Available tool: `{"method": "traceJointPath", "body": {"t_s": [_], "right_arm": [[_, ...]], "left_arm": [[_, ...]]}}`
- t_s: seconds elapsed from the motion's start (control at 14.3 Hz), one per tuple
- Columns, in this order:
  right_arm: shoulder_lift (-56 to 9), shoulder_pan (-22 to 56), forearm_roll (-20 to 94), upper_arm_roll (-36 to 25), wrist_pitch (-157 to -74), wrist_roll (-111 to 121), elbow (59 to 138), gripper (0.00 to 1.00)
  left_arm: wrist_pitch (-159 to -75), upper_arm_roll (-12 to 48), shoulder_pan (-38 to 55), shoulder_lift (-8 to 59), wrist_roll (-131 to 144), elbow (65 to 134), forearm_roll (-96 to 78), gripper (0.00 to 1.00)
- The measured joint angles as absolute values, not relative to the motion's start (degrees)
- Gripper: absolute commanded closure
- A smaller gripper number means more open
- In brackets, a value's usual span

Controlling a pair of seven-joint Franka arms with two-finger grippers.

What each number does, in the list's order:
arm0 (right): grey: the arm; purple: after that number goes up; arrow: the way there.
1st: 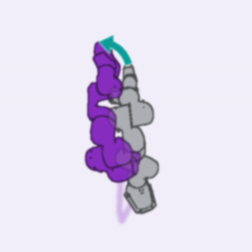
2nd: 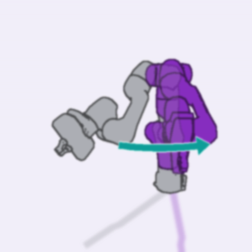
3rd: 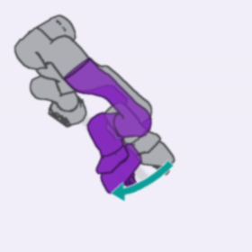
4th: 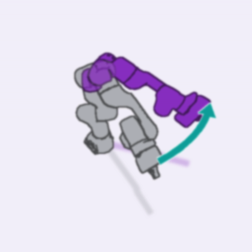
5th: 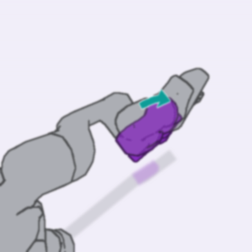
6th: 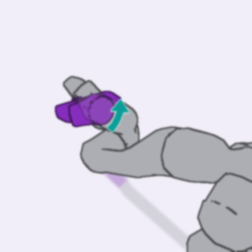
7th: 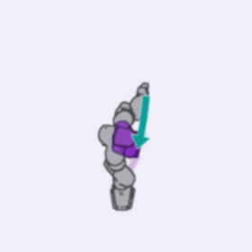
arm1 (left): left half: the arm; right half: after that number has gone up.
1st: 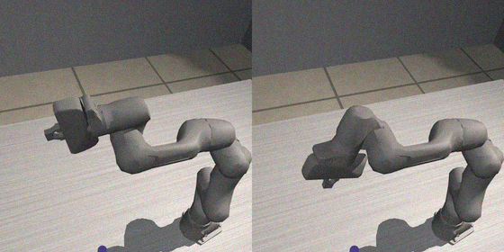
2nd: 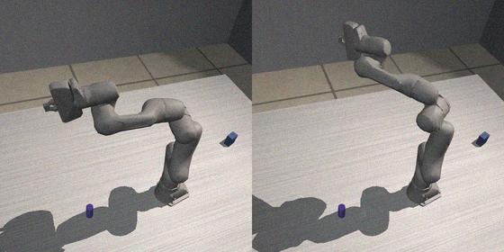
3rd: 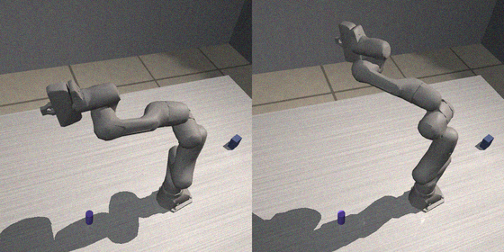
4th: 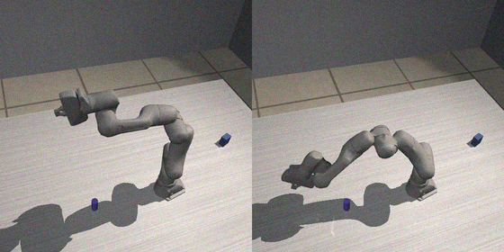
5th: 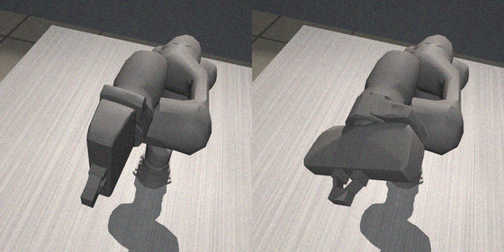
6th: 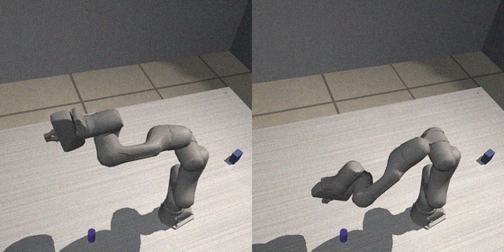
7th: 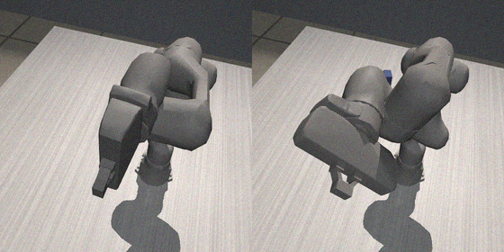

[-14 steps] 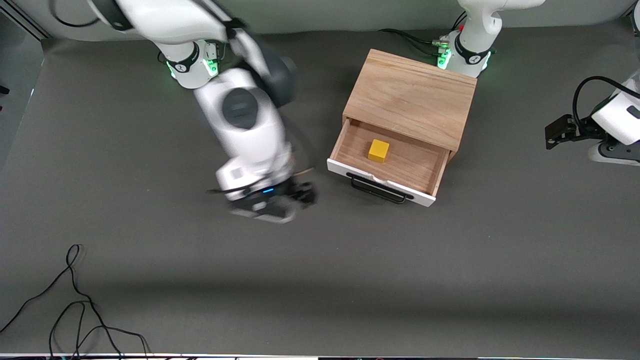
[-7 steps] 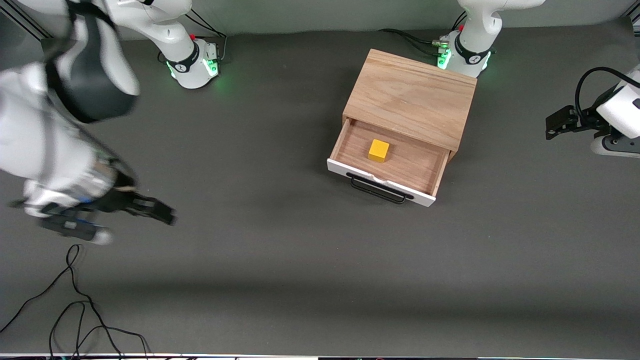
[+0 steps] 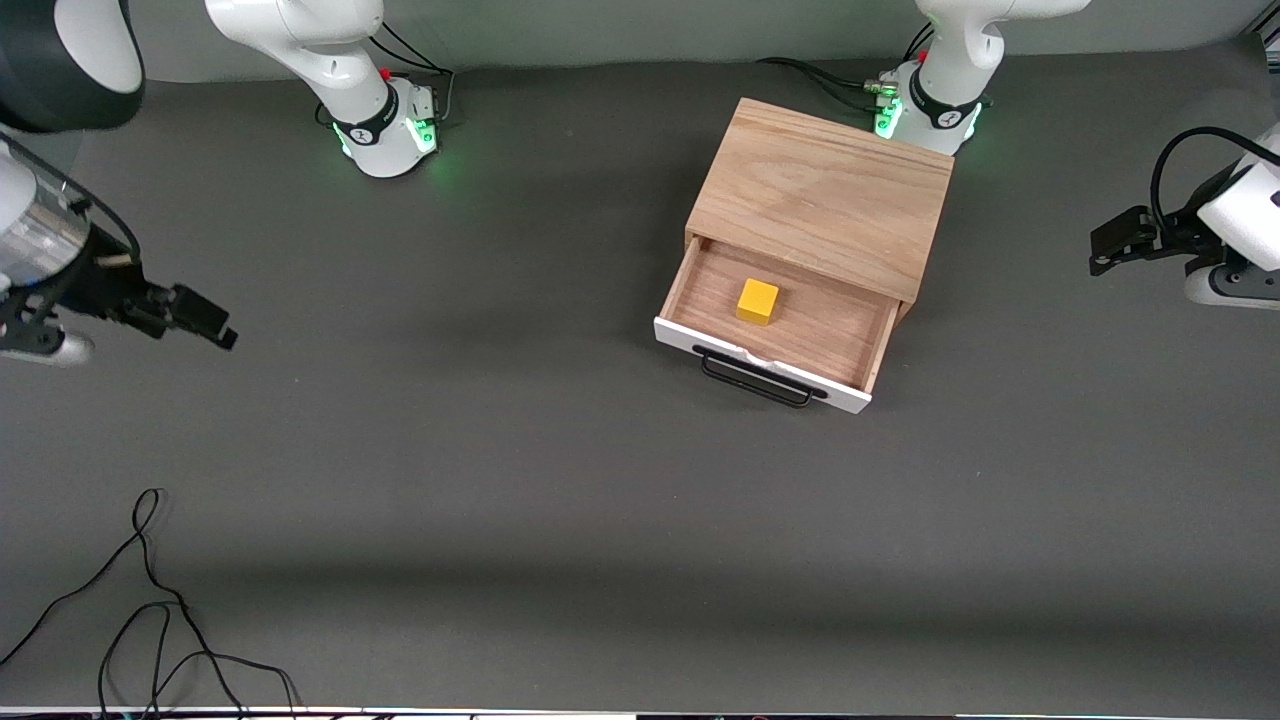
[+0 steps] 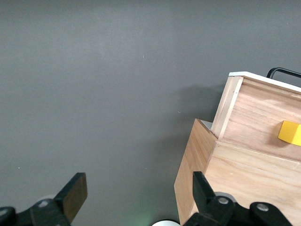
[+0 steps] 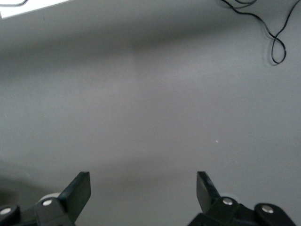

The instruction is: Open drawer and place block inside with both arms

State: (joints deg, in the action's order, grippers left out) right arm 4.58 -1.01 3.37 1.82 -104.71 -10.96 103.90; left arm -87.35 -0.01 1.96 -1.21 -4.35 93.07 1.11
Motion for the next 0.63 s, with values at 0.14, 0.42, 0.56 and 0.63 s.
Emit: {"method": "traceJointPath", "body": {"t_s": [0.14,0.42,0.56,0.63], "right_arm": [[6.1,-1.4,3.4,1.8,-104.4,-8.8,105.0,0.0],[6.1,-1.4,3.4,2.5,-99.7,-8.3,103.5,0.0],[6.1,-1.5,3.4,2.5,-98.7,-7.8,102.6,0.0],[6.1,-1.6,3.4,2.5,-98.7,-7.3,102.4,0.0]], "left_arm": [[-87.3,0.0,2.0,-1.2,-4.3,93.1,1.1,0.0],[-87.3,0.0,2.0,-1.2,-4.2,93.1,1.1,0.0],[-87.3,0.0,2.1,-1.2,-4.0,93.1,1.1,0.0],[-87.3,0.0,2.1,-1.2,-3.7,93.1,1.1,0.0]]}}
